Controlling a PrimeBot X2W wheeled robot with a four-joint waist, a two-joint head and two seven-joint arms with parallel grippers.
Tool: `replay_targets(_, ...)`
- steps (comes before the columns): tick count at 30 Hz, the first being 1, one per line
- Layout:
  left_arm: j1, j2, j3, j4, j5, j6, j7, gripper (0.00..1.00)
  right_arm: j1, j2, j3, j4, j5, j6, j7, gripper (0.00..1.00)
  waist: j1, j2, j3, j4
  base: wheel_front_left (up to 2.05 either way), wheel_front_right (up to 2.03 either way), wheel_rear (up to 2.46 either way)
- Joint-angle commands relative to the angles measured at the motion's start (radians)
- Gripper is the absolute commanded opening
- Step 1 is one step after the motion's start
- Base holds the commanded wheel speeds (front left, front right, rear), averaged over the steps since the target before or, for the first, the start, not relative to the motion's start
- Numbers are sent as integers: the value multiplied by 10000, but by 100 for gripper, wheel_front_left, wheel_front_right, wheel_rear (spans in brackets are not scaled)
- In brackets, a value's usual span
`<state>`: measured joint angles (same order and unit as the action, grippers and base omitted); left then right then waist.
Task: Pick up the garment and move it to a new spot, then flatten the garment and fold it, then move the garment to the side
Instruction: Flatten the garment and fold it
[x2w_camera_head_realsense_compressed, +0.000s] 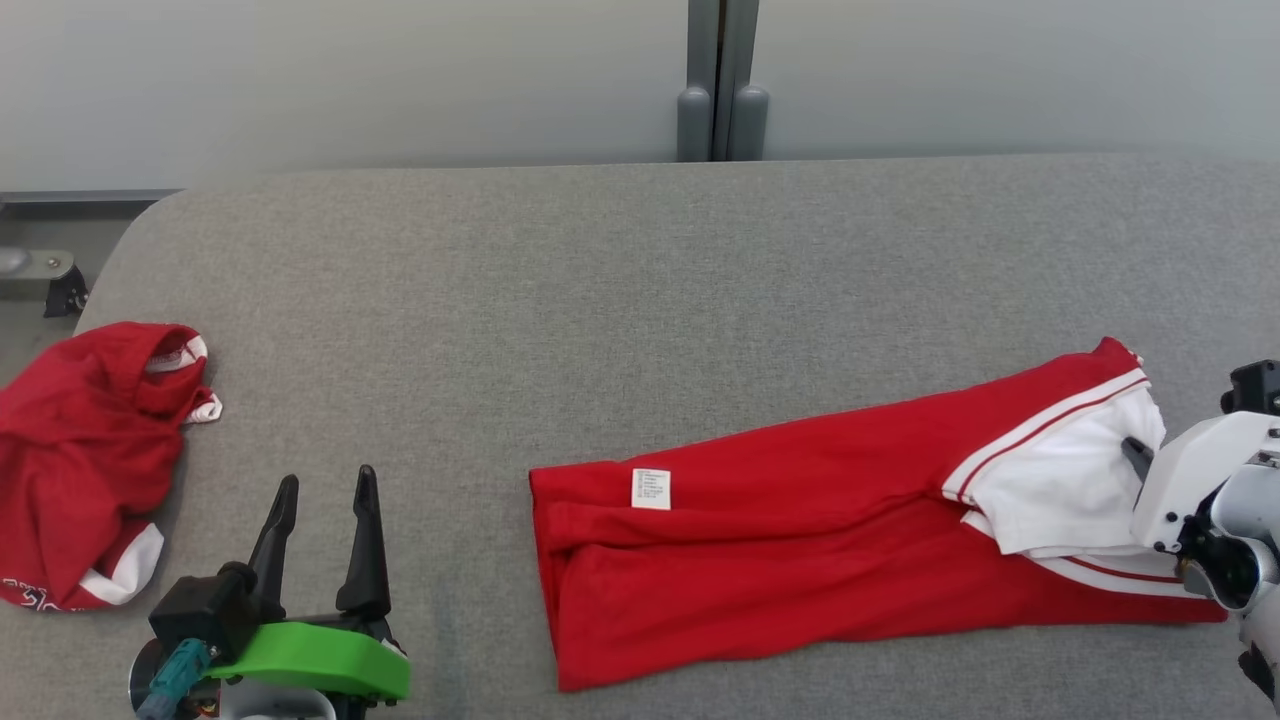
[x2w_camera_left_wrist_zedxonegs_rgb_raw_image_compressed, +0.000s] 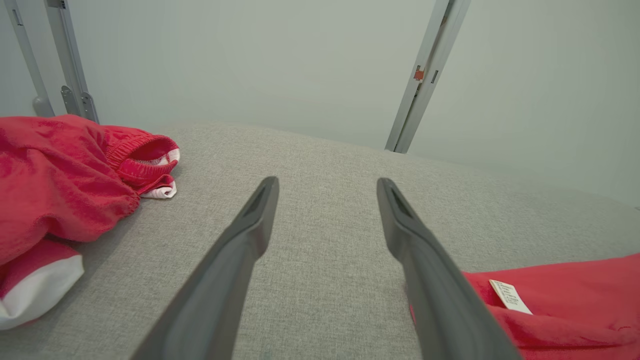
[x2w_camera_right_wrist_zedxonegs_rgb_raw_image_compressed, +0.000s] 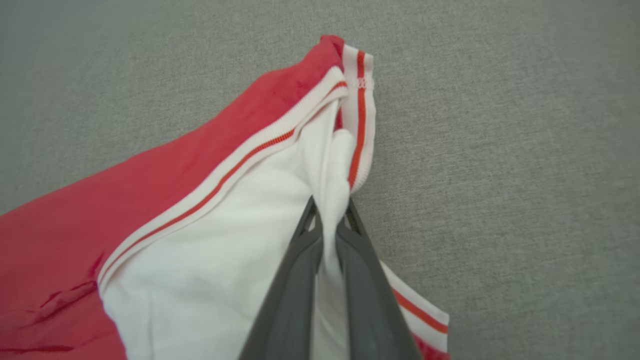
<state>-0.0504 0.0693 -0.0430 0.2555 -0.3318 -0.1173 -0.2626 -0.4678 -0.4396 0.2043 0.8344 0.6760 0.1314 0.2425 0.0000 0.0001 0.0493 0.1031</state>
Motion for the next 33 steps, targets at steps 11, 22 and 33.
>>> replay_targets(11, 209, -75, 78, 143, 107, -73, -26, 100, 212, 290, -370, -1809, -1049, -13, -541, 0, 0, -1, -357, -331, 0, 0, 0)
replay_targets(22, 23, -46, -100, 317, 94, -131, -26, 100, 1006, 1539, 1094, -5528, -1143, -12, 850, 0, 0, -1, -343, 131, 0, 0, 0)
replay_targets(33, -280, -124, -328, 550, -58, -139, -26, 100, 1226, 2716, 2130, -5593, -1367, -10, 1081, 0, 0, -1, -29, 1372, 0, 0, 0)
